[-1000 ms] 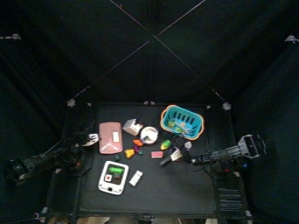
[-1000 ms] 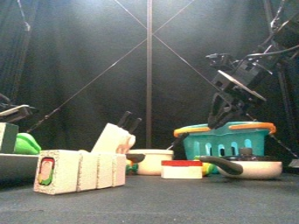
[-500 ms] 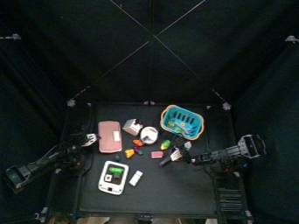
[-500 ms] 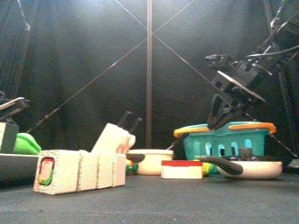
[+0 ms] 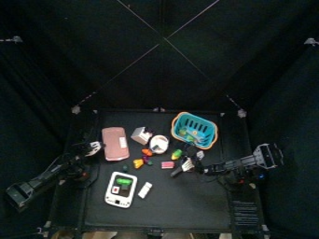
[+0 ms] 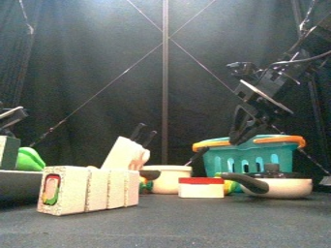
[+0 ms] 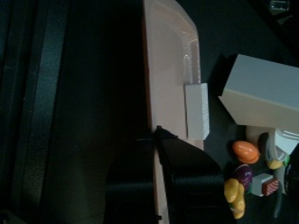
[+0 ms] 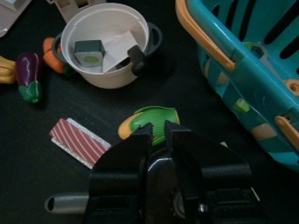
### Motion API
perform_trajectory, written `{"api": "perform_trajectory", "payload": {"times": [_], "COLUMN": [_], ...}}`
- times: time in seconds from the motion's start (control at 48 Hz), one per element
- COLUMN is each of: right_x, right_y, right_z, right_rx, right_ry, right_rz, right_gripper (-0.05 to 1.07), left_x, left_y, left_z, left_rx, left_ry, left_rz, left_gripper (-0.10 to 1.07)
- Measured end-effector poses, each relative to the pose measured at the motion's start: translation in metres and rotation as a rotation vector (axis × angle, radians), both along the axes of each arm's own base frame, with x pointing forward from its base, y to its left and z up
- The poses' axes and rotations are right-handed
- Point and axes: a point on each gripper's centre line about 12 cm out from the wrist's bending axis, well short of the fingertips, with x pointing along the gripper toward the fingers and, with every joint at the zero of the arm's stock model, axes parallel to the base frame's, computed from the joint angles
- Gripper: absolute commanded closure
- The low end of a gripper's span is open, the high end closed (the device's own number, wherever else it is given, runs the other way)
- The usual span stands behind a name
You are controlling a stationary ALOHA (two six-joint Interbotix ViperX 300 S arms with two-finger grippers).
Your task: Grab pink plate
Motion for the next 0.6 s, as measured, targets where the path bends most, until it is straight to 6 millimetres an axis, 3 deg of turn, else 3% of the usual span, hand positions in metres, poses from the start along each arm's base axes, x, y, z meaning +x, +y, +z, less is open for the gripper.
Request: {"api": "perform_trajectory", "payload": {"times": [0.604], "right_x": [0.001], "right_y": [-0.001], "right_z": [-0.002], "right_rx": [0.006], "right_ry": [0.006], "right_rz": [0.0], "right_gripper": [0.4], "left_x": [0.008], "left_y": [-0.003], "left_z": [0.013], "left_rx": [0.047], "left_ry": [-0.067], "left_rz": [-0.041], "left_gripper": [0.68]}}
